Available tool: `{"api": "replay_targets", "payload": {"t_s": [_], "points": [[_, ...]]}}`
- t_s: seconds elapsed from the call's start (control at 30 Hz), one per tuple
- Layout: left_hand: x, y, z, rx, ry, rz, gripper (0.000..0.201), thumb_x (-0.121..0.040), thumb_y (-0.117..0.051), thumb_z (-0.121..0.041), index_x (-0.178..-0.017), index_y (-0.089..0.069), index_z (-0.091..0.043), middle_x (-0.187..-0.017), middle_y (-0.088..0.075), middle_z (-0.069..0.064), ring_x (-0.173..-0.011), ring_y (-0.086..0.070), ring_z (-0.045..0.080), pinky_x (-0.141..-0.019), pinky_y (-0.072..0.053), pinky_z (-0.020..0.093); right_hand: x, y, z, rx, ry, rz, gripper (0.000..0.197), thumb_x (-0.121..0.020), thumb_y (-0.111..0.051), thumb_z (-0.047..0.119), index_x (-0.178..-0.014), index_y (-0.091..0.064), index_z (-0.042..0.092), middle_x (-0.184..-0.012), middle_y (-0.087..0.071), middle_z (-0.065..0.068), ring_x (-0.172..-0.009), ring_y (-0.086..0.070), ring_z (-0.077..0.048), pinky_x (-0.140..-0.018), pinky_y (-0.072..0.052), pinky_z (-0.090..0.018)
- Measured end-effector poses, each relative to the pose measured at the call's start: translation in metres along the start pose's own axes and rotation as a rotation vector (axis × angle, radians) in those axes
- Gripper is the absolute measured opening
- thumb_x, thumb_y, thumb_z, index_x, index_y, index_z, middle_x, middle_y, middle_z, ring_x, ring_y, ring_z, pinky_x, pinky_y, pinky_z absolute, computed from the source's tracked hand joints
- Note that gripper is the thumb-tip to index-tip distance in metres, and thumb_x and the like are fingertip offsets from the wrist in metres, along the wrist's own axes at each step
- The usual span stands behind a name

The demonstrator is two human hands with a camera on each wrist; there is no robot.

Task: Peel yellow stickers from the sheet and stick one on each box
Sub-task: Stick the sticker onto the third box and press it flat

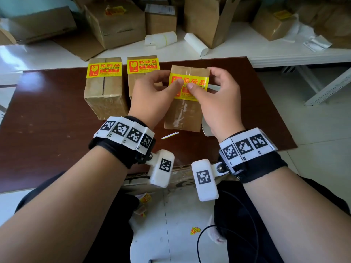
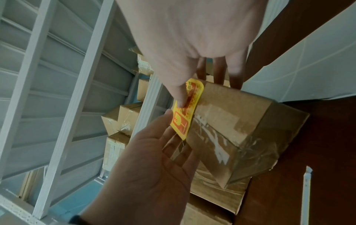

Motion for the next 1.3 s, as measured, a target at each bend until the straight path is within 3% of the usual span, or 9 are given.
{"api": "replay_targets", "payload": {"t_s": [0.2,0.4,0.53,0.7,0.83,1.0,1.13,1.2,1.3], "points": [[0.003,0.002,0.002,-0.226,-0.106,-0.039,0.086,-0.086,-0.082,-0.056,-0.158,-0.047,-0.024,-0.115,-0.068,-0.012,-0.093,-0.075,0.011,-0.083,-0.065,0.035,0.004,-0.004,0.001,0.019,0.035,0.034,0.064,-0.089,-0.087,0.047,-0.147,-0.065,0.029,-0.133,-0.07,0.018,-0.13,-0.065,-0.008,-0.105,-0.061,-0.042],[-0.004,0.003,0.012,-0.278,-0.136,-0.067,0.075,-0.081,-0.073,-0.072,-0.14,-0.065,-0.026,-0.123,-0.073,-0.014,-0.09,-0.074,0.014,-0.081,-0.064,0.044,-0.001,-0.009,-0.006,-0.142,0.005,0.03,0.059,-0.09,-0.084,0.039,-0.145,-0.071,0.025,-0.135,-0.076,0.008,-0.129,-0.07,-0.006,-0.106,-0.063,-0.041],[-0.007,0.005,0.014,-0.242,-0.133,-0.078,0.05,-0.097,-0.066,-0.055,-0.136,-0.07,-0.024,-0.119,-0.075,-0.011,-0.092,-0.074,0.014,-0.083,-0.063,0.04,-0.002,-0.011,-0.008,-0.232,-0.07,0.016,0.059,-0.085,-0.077,0.055,-0.139,-0.075,0.031,-0.133,-0.079,0.008,-0.127,-0.074,-0.014,-0.107,-0.062,-0.048],[-0.011,0.007,0.016,-0.172,-0.118,-0.11,0.033,-0.107,-0.062,-0.037,-0.13,-0.075,-0.016,-0.112,-0.076,-0.011,-0.095,-0.071,0.001,-0.081,-0.059,0.02,-0.005,-0.007,-0.007,-0.292,-0.084,0.001,0.034,-0.105,-0.071,0.032,-0.138,-0.077,0.024,-0.13,-0.08,0.008,-0.123,-0.075,-0.009,-0.108,-0.062,-0.043],[-0.014,0.008,0.019,-0.167,-0.13,-0.096,0.033,-0.107,-0.058,-0.039,-0.124,-0.078,-0.019,-0.107,-0.079,-0.01,-0.098,-0.073,0.005,-0.086,-0.062,0.033,-0.005,-0.005,-0.006,-0.298,-0.102,0.008,0.03,-0.109,-0.068,0.027,-0.136,-0.078,0.022,-0.128,-0.081,0.007,-0.12,-0.075,-0.007,-0.108,-0.062,-0.041],[-0.018,0.01,0.024,-0.17,-0.127,-0.109,0.032,-0.105,-0.057,-0.042,-0.11,-0.081,-0.022,-0.086,-0.075,-0.013,-0.083,-0.072,0.012,-0.077,-0.064,0.048,-0.006,-0.004,-0.003,-0.314,-0.099,0.028,0.036,-0.103,-0.078,0.026,-0.137,-0.077,0.014,-0.122,-0.082,0.003,-0.113,-0.078,-0.007,-0.102,-0.064,-0.035],[-0.018,0.011,0.021,-0.146,-0.106,-0.133,0.033,-0.105,-0.056,-0.045,-0.095,-0.079,-0.024,-0.074,-0.069,-0.017,-0.075,-0.065,0.008,-0.076,-0.062,0.049,-0.006,-0.007,-0.007,-0.291,-0.061,0.031,0.045,-0.097,-0.082,0.032,-0.139,-0.076,0.016,-0.126,-0.082,0.003,-0.118,-0.077,-0.012,-0.104,-0.064,-0.043],[-0.016,0.011,0.017,-0.106,-0.103,-0.133,0.031,-0.105,-0.059,-0.047,-0.086,-0.076,-0.029,-0.067,-0.065,-0.022,-0.069,-0.062,0.003,-0.07,-0.062,0.043,-0.007,-0.007,-0.006,-0.301,-0.051,0.023,0.044,-0.096,-0.081,0.034,-0.137,-0.077,0.019,-0.126,-0.082,0.004,-0.119,-0.077,-0.013,-0.104,-0.064,-0.045],[-0.014,0.011,0.014,-0.072,-0.131,-0.12,0.022,-0.101,-0.071,-0.043,-0.106,-0.081,-0.024,-0.087,-0.075,-0.02,-0.08,-0.071,-0.002,-0.073,-0.06,0.026,-0.009,-0.007,-0.006,-0.313,-0.044,0.024,0.038,-0.1,-0.077,0.03,-0.136,-0.078,0.02,-0.129,-0.081,0.004,-0.123,-0.076,-0.013,-0.106,-0.063,-0.044]]}}
Point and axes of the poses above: each hand's wrist, its own x-axis away from the middle knuckle, its own y-axis out of the back of the hand, z = x × y, the point moved 1 cm from there along -x, towards the middle knuckle
